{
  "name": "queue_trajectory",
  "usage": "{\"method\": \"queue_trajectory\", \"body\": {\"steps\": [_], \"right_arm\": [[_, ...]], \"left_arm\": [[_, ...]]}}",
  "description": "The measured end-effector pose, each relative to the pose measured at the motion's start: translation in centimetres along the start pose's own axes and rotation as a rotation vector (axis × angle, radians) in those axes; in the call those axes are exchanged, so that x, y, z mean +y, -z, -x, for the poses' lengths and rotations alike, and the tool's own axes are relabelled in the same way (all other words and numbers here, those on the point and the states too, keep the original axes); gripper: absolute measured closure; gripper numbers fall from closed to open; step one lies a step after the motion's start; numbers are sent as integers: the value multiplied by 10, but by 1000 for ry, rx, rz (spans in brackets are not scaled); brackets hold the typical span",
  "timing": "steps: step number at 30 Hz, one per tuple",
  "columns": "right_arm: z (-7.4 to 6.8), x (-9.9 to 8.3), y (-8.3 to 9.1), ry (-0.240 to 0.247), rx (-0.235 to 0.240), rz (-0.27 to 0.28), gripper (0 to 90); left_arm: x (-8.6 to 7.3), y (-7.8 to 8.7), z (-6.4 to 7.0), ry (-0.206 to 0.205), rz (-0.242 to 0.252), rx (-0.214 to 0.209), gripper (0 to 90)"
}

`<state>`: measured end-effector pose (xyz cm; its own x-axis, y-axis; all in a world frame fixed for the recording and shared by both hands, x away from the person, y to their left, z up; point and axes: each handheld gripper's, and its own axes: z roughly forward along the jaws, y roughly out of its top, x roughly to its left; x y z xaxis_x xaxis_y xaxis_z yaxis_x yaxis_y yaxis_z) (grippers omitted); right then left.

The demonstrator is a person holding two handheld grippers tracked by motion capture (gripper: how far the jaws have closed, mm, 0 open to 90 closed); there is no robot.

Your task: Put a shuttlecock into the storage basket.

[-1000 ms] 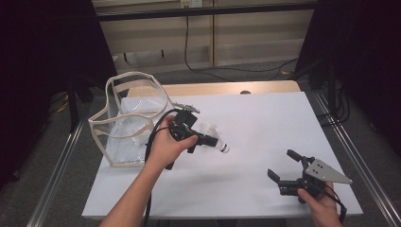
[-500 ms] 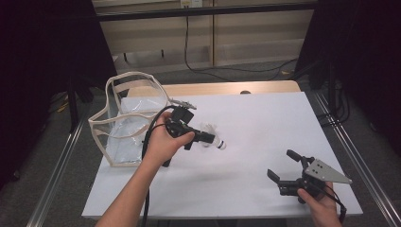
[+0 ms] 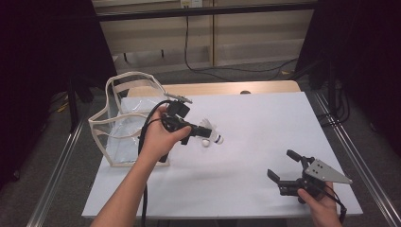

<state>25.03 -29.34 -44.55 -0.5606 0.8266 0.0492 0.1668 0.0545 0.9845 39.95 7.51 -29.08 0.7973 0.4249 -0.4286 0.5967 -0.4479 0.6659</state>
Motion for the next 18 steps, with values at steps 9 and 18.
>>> {"method": "queue_trajectory", "body": {"steps": [9,18], "right_arm": [[0,0,0,3,1,-2,14],[0,0,0,0,0,1,14]], "left_arm": [[4,10,-2,17,21,5,900],[7,15,-4,20,27,14,900]]}}
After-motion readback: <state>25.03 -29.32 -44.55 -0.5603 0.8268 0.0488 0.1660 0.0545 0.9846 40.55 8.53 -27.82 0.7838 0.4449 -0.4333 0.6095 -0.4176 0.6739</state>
